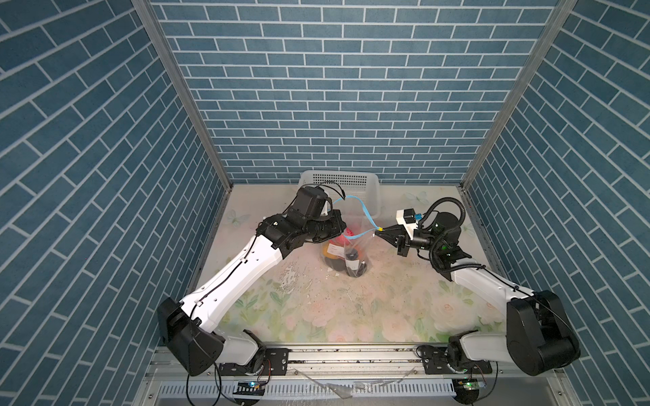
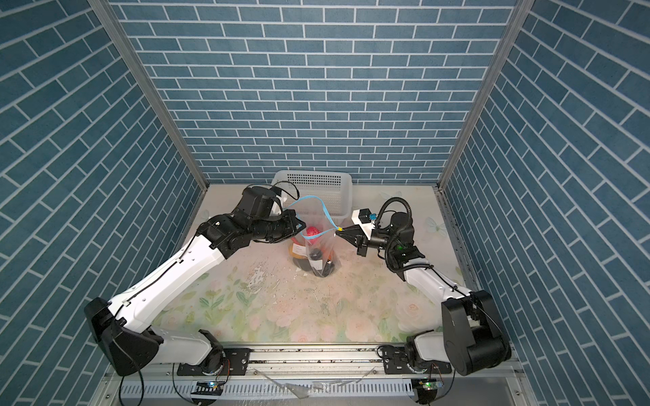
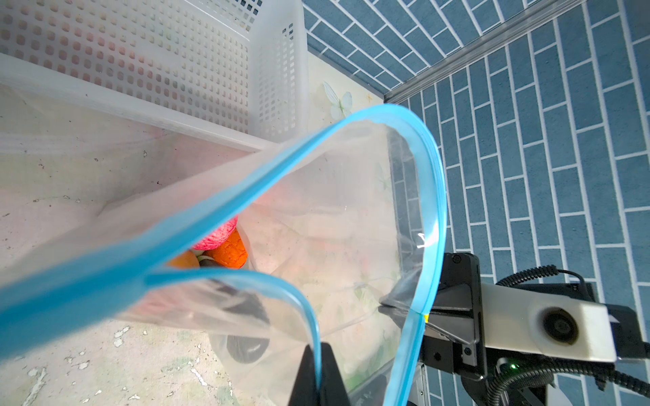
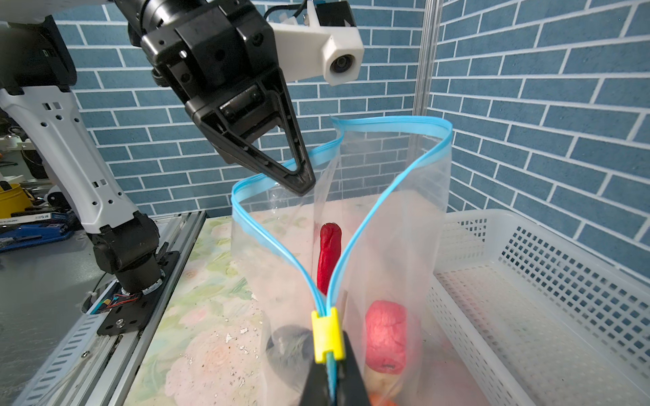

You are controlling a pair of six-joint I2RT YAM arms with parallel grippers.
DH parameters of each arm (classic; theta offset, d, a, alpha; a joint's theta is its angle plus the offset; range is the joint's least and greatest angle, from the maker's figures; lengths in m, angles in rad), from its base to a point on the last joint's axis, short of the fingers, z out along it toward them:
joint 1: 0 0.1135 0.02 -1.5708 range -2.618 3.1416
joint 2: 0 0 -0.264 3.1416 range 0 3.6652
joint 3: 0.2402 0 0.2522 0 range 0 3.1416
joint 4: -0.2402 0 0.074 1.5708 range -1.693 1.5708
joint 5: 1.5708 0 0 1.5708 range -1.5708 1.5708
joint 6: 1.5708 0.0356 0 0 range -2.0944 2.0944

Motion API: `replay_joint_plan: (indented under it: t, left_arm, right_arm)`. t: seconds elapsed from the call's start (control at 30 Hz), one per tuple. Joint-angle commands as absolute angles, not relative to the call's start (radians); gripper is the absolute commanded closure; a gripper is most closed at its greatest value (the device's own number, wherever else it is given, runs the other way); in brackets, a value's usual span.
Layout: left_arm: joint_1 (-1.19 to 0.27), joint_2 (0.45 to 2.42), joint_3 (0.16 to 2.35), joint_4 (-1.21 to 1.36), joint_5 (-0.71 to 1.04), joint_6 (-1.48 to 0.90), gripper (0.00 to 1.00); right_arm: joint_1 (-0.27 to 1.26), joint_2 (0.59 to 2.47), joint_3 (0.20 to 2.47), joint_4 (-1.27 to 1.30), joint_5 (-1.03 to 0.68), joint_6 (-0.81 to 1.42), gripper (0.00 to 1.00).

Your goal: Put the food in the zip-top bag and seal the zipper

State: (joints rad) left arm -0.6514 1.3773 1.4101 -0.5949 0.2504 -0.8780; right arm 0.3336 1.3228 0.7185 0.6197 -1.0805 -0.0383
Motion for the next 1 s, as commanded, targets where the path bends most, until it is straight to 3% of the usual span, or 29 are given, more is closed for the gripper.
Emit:
replay_joint_plan:
  t: [0.0,0.17,0.37,0.57,0.8,0.97]
  left_arm:
    - [-0.64,1.342,1.399,-0.611,0.234,-0.872,1.0]
    - [-0.632,1.306,1.372,-0.632,0.205,-0.863,1.0]
    - [-0.628,1.273,1.331,-0.635,0.18,-0.848,0.87]
    - [-0.626,1.249,1.317,-0.621,0.154,-0.741,0.64]
    - [-0.623,1.22,1.421,-0.639,0.147,-0.348,0.32]
    - [-0.623,1.299,1.538,-0.659,0.29,-0.126,0.25]
  right_arm:
    - [0.33,1.283,0.801,0.472,-1.088,-0.166,1.0]
    - [0.331,1.264,0.888,0.281,-1.092,-0.288,1.0]
    - [0.333,1.264,1.029,-0.026,-1.108,-0.5,1.0]
    - [0.333,1.268,1.113,-0.229,-1.136,-0.664,1.0]
    - [0.335,1.343,1.288,-0.549,-1.161,-0.865,1.0]
    - [0.334,1.426,1.447,-0.792,-1.158,-1.013,1.0]
